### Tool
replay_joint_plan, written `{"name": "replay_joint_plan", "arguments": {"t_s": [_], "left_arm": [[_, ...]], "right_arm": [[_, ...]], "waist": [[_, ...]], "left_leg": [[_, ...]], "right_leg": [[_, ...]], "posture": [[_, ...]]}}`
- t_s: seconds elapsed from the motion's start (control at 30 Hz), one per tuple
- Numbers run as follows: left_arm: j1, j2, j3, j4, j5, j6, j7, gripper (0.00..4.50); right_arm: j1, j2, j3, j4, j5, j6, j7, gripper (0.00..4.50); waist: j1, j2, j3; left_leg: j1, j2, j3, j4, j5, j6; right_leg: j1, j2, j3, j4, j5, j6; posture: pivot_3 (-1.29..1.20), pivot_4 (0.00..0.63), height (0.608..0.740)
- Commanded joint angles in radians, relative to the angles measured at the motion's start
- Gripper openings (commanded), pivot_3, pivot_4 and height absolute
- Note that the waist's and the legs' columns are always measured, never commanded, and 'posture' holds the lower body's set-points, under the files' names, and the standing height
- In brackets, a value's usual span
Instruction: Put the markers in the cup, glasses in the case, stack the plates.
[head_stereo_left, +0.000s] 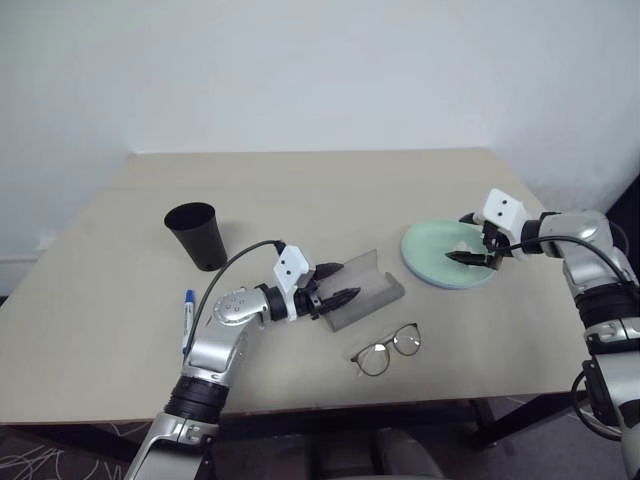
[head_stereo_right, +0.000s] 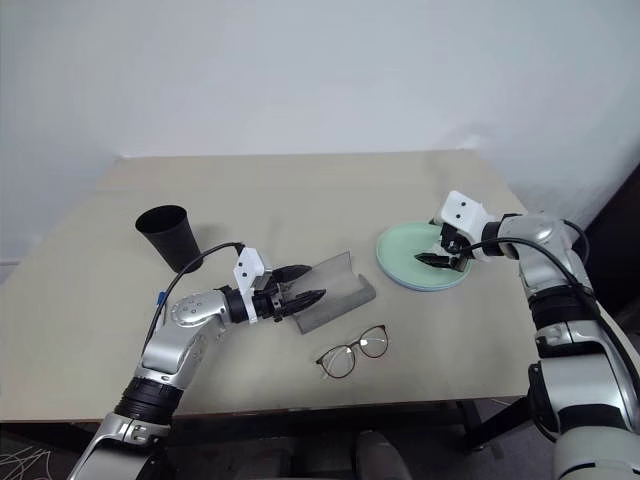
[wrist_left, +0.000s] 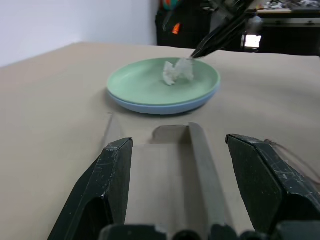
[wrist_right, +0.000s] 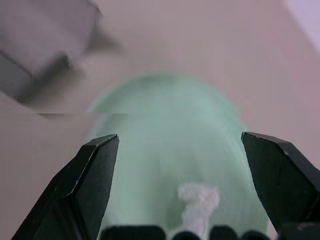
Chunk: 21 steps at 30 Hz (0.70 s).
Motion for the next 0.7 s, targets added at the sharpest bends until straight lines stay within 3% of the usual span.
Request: {"name": "replay_joint_plan", "arguments": {"t_s": [0.03, 0.23, 0.5, 0.7], "left_arm": [[-0.026, 0.007, 0.026, -0.006, -0.004, -0.024, -0.002, 3.14], [-0.046, 0.015, 0.032, 0.018, -0.003, -0.030, -0.013, 3.14], [-0.058, 0.035, 0.032, 0.013, -0.013, -0.008, -0.033, 3.14], [-0.055, 0.066, -0.023, -0.084, -0.023, 0.128, -0.067, 3.14]], "right_arm": [[0.080, -0.058, -0.019, -0.239, 0.118, 0.077, 0.146, 4.25], [0.162, -0.101, 0.014, -0.414, 0.139, 0.117, 0.203, 4.25], [0.182, -0.087, 0.046, -0.412, 0.095, 0.081, 0.145, 4.25], [0.202, -0.080, 0.060, -0.386, 0.072, 0.046, 0.106, 4.25]], "waist": [[0.003, 0.000, 0.000], [0.006, 0.000, 0.000], [0.007, 0.000, 0.000], [0.007, 0.000, 0.000]], "left_leg": [[0.000, 0.000, 0.000, 0.000, 0.000, 0.000], [0.000, -0.001, 0.000, 0.002, 0.000, 0.000], [0.000, -0.001, 0.000, 0.005, 0.001, 0.001], [-0.001, -0.001, 0.000, 0.004, 0.000, 0.003]], "right_leg": [[0.000, 0.000, -0.001, 0.000, 0.000, 0.000], [0.000, -0.003, -0.003, 0.000, 0.000, 0.001], [0.000, -0.005, -0.006, 0.000, 0.000, 0.000], [0.000, -0.005, -0.007, 0.000, 0.000, 0.002]], "posture": [[0.00, 0.000, 0.739], [0.00, 0.000, 0.739], [0.00, 0.000, 0.739], [0.00, 0.000, 0.739]]}}
